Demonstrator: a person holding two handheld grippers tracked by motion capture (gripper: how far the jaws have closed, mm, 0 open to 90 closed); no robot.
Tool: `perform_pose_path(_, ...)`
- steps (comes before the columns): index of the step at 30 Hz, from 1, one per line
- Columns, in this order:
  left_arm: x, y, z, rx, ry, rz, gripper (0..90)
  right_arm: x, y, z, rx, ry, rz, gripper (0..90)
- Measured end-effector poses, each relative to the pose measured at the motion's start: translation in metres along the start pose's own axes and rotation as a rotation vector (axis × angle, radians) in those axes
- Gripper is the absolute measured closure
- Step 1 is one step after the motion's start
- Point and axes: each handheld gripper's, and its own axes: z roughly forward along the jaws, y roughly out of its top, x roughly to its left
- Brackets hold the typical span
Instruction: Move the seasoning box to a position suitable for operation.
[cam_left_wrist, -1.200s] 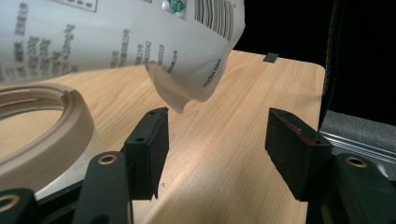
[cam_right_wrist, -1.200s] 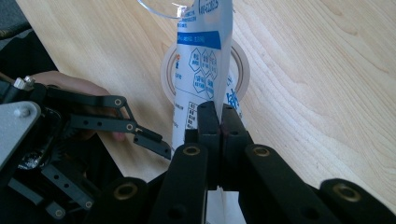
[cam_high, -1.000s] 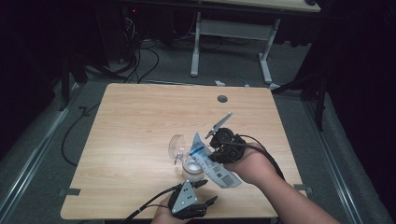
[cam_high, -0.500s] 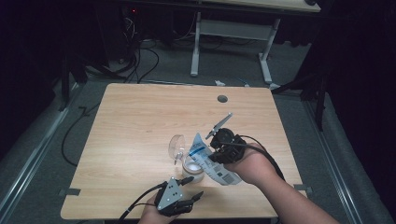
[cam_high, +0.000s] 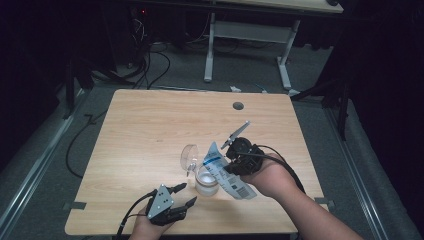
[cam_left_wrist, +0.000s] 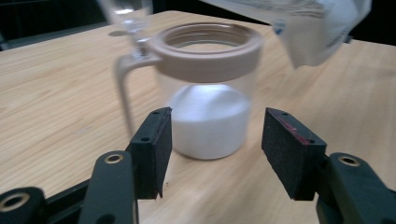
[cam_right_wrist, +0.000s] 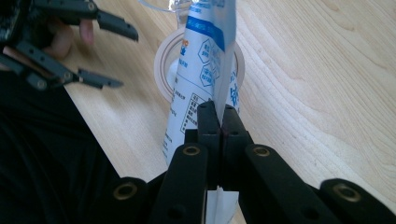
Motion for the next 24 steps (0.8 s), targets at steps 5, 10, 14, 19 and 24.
perform_pose_path(5,0.016,-0.002,-0.007,-0.014,0.049,-0.038,43.9,-0.003,-0.004,0.000,-0.007,0.001,0.009,89.8)
perform_pose_path(10,0.026,-0.005,-0.007,0.004,0.076,-0.068,43.9,-0.005,-0.009,0.000,-0.014,-0.004,0.017,89.7)
perform_pose_path(14,0.033,-0.002,-0.012,-0.017,0.096,-0.082,43.8,-0.007,-0.012,0.001,-0.021,-0.003,0.016,89.7)
perform_pose_path(19,0.042,0.000,-0.021,-0.028,0.102,-0.103,43.6,-0.011,-0.016,0.000,-0.024,-0.012,0.028,89.7)
perform_pose_path(24,0.048,-0.001,-0.024,-0.027,0.113,-0.117,43.6,-0.018,-0.022,0.003,-0.027,-0.019,0.039,89.7)
